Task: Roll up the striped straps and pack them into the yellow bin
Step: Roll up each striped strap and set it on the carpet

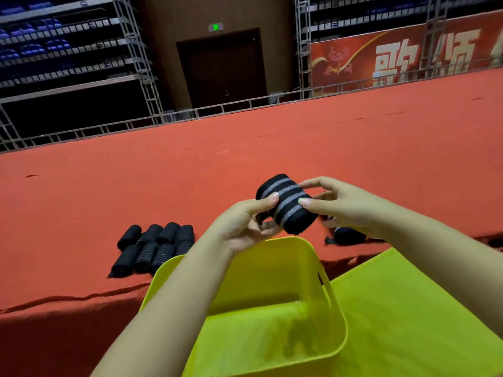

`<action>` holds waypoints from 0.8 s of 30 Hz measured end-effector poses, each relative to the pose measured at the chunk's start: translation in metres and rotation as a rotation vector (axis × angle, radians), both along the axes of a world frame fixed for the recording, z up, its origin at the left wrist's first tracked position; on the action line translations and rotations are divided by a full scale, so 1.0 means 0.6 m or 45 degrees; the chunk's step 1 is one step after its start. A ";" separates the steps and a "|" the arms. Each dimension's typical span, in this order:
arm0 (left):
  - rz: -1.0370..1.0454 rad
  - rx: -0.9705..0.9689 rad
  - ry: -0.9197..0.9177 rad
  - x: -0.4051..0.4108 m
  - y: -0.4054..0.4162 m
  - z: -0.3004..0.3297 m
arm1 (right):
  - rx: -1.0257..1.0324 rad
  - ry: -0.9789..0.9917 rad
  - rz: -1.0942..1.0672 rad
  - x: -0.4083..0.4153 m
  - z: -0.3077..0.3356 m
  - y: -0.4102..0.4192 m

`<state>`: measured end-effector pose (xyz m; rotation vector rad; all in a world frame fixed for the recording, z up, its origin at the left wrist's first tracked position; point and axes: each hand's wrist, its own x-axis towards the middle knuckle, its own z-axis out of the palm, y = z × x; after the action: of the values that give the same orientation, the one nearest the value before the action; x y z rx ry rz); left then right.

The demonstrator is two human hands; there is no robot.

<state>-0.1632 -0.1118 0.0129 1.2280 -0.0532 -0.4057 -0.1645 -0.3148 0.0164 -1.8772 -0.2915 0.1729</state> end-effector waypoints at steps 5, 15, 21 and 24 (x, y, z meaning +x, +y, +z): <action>0.031 0.086 0.228 0.124 -0.057 -0.023 | 0.014 0.113 -0.150 0.094 -0.052 -0.027; -0.105 0.456 0.399 0.304 -0.123 -0.152 | -0.499 -0.095 -0.495 0.194 -0.218 -0.038; -0.216 0.635 0.369 0.337 -0.134 -0.197 | -0.926 -0.190 -0.528 0.213 -0.251 -0.020; -0.336 0.739 0.338 0.342 -0.138 -0.196 | -1.094 -0.208 -0.553 0.216 -0.253 -0.015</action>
<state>0.0422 -0.1945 -0.1045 1.7336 0.1414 -0.8516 -0.0348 -0.3236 -0.1354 -2.7597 0.1194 -0.1883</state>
